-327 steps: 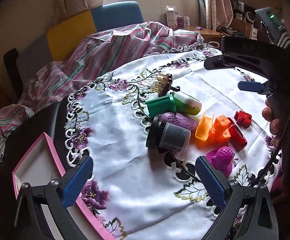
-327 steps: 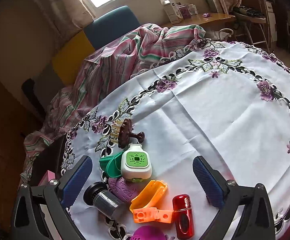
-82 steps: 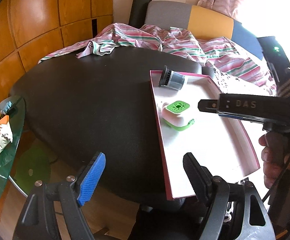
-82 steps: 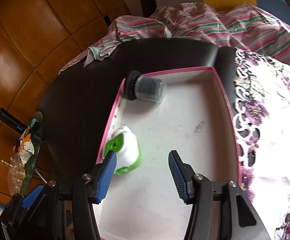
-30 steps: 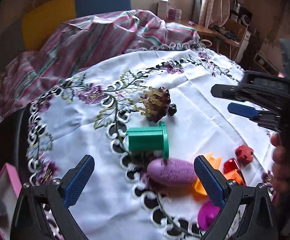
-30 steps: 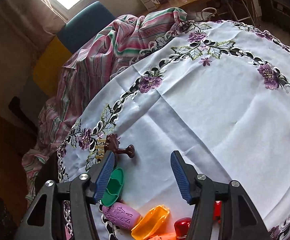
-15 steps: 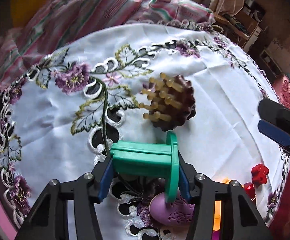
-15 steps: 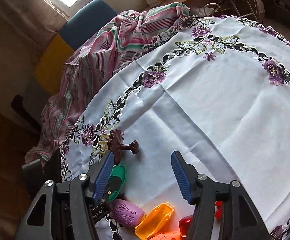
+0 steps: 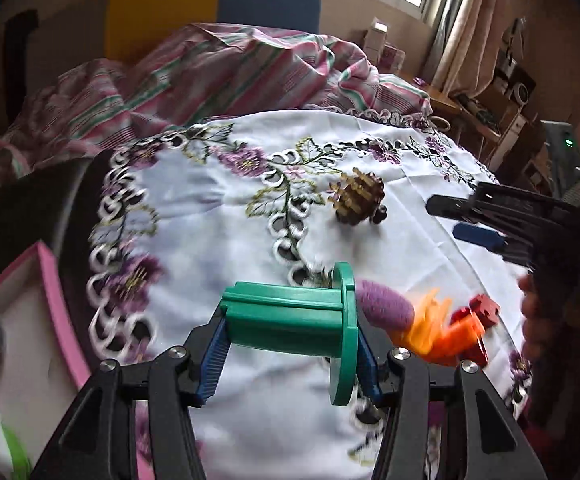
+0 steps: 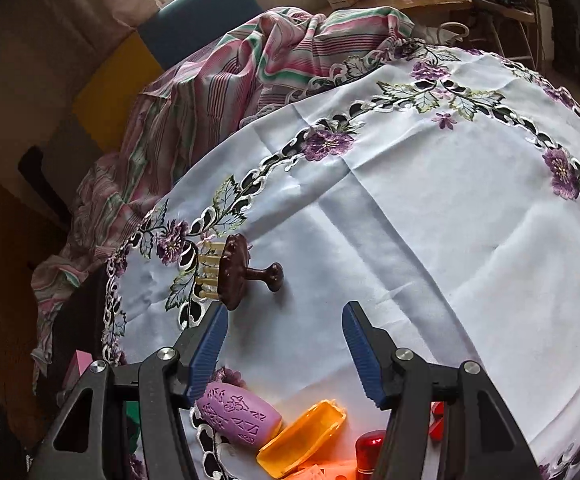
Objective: Organize rigid objects
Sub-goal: 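Lift the green spool with the left gripper while the right gripper grasps the brown brush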
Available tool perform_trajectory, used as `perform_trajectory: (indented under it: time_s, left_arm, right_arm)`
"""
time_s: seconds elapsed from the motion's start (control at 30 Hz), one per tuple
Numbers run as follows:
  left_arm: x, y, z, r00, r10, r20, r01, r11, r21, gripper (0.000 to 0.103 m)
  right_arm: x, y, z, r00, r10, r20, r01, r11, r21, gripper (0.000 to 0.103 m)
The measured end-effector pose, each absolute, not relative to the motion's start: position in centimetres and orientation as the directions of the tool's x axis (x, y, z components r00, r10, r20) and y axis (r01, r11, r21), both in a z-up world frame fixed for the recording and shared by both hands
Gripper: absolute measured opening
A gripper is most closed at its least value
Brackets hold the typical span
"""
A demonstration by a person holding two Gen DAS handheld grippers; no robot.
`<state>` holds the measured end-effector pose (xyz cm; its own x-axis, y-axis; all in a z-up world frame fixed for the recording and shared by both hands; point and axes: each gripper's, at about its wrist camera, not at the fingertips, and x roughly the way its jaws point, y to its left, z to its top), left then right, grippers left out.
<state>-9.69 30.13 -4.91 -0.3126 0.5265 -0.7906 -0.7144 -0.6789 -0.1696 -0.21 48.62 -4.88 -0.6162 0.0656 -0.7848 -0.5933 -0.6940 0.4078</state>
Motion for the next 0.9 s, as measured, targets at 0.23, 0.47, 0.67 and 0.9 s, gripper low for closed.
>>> perform_trajectory:
  time_s: [0.23, 0.47, 0.67, 0.9]
  left_arm:
    - [-6.4, 24.3, -4.5, -0.333, 0.534, -0.777, -0.694, -0.697, -0.182, 0.055]
    - [-5.3, 20.5, -3.7, -0.352, 0.543, -0.763, -0.66, -0.721, -0.209, 0.055]
    - [-5.3, 17.9, -2.9, -0.37, 0.543, -0.754, -0.633, -0.741, -0.223, 0.055]
    - [-4.9, 16.2, -3.3, -0.383, 0.529, -0.757, -0.603, -0.764, -0.229, 0.055]
  right_arm:
    - [-3.1, 45.9, -4.6, -0.573, 0.031, -0.819, -0.493, -0.811, 0.314, 0.067]
    - [-8.3, 45.7, -4.3, -0.513, 0.056, -0.856, -0.455, -0.864, 0.216, 0.074]
    - [-11.3, 47.4, -6.7, -0.444, 0.063, -0.894, -0.509, -0.838, 0.194, 0.074]
    - [-11.2, 44.6, -6.6, -0.441, 0.103, -0.891, -0.428, -0.897, 0.109, 0.044]
